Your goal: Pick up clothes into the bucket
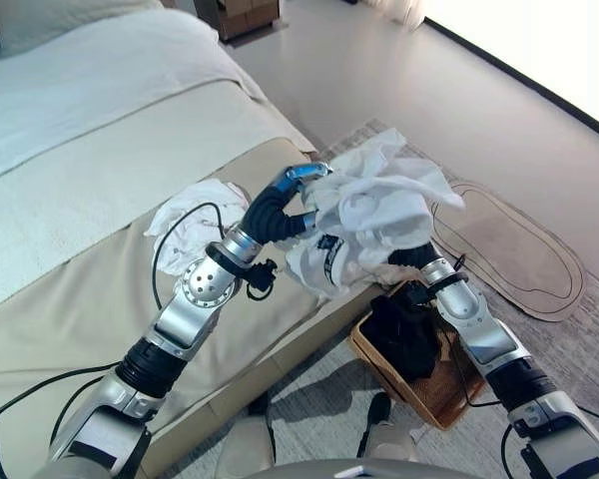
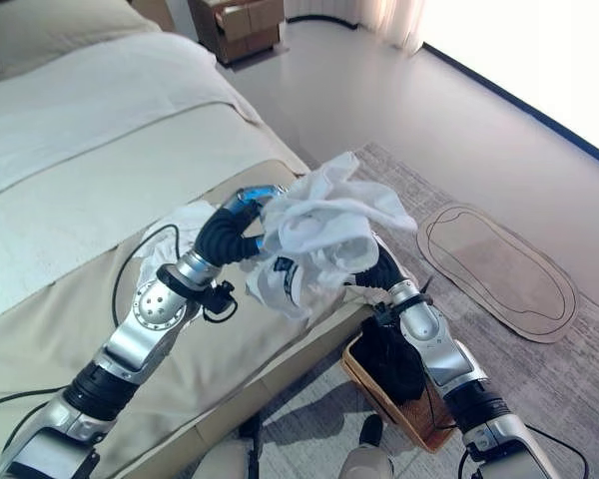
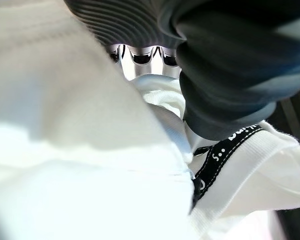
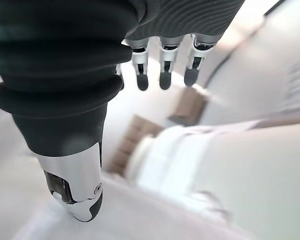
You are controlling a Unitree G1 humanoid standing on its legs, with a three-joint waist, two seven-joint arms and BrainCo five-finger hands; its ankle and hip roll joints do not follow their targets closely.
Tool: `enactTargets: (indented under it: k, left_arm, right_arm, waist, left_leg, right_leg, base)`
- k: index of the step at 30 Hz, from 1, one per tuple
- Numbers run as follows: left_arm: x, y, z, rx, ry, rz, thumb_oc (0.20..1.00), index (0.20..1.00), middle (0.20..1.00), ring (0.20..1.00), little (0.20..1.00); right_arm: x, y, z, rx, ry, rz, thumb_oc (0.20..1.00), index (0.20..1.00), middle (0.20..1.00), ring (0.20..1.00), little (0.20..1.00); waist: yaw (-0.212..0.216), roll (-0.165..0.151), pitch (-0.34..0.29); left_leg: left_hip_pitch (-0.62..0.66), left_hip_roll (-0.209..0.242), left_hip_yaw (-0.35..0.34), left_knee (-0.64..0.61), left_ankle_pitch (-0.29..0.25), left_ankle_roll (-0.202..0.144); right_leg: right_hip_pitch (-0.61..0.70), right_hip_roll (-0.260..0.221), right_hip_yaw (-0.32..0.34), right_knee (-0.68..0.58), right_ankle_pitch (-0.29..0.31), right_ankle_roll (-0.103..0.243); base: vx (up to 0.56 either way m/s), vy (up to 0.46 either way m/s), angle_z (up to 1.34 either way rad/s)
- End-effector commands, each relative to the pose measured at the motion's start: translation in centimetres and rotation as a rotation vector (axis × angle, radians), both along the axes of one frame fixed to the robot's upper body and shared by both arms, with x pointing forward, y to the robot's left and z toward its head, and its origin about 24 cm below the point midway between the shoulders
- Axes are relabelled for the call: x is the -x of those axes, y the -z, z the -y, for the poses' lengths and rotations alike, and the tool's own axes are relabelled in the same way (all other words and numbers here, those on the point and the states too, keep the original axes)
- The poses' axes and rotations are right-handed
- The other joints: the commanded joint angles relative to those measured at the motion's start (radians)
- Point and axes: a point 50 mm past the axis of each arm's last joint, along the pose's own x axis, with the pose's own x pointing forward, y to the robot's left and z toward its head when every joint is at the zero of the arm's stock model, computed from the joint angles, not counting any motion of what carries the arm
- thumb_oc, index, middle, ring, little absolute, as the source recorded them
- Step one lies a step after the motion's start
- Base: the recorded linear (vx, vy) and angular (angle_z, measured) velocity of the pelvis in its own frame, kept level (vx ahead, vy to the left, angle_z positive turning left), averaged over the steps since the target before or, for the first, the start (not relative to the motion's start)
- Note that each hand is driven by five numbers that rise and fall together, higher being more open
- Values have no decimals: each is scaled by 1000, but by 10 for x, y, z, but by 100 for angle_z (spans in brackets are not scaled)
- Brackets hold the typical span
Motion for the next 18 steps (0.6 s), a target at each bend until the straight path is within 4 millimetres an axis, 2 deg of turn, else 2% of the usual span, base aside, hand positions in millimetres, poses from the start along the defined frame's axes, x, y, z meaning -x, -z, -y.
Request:
enactTargets:
  k: [1, 6, 9, 13, 16, 18]
  left_arm:
    - [3, -8, 0, 75, 65, 16, 200, 200, 200, 200, 200]
    - [6, 16, -17, -1, -12, -38, 200, 200, 200, 200, 200]
    - [6, 19, -19, 26, -21, -62, 200, 200, 200, 200, 200]
    - [9, 13, -13, 76, 16, -49, 200, 200, 200, 200, 200]
    - [13, 2, 0, 112, 110, -23, 200, 200, 200, 200, 200]
    - [14, 1, 7, 126, 166, -30, 200, 200, 200, 200, 200]
  right_arm:
    - [3, -26, -5, -176, -66, 97, 1000, 1000, 1000, 1000, 1000]
    - [6, -31, 9, -287, 11, 128, 1000, 1000, 1000, 1000, 1000]
    - [6, -27, 8, -314, 1, 102, 1000, 1000, 1000, 1000, 1000]
    - [7, 0, -11, -431, -159, -109, 1000, 1000, 1000, 1000, 1000]
    - [8, 22, -33, -592, -359, -323, 1000, 1000, 1000, 1000, 1000]
    - [10, 40, -42, -672, -426, -443, 1000, 1000, 1000, 1000, 1000]
  waist:
    - [-5, -25, -63]
    - [-7, -26, -88]
    - [-7, -29, -92]
    - [0, -36, -98]
    - [8, -41, -100]
    - [11, -42, -104]
  left_leg:
    - [34, 2, 38, -18, -33, 10]
    - [69, 3, 54, -30, -41, 13]
    - [75, 5, 55, -31, -42, 12]
    - [80, 7, 54, -28, -44, 11]
    - [80, 8, 47, -27, -42, 8]
    - [80, 9, 45, -27, -42, 7]
  right_leg:
    - [-38, 3, 9, -1, 66, 28]
    - [-15, 10, 18, -11, 66, 28]
    - [-11, 10, 19, -9, 64, 27]
    - [-2, 13, 17, -10, 60, 23]
    - [0, 14, 11, -11, 58, 21]
    - [3, 14, 7, -10, 55, 22]
  base:
    - [74, -12, -19]
    - [55, -12, -8]
    - [31, -15, -6]
    - [5, -8, -1]
    - [10, -21, -1]
    - [0, 0, 0]
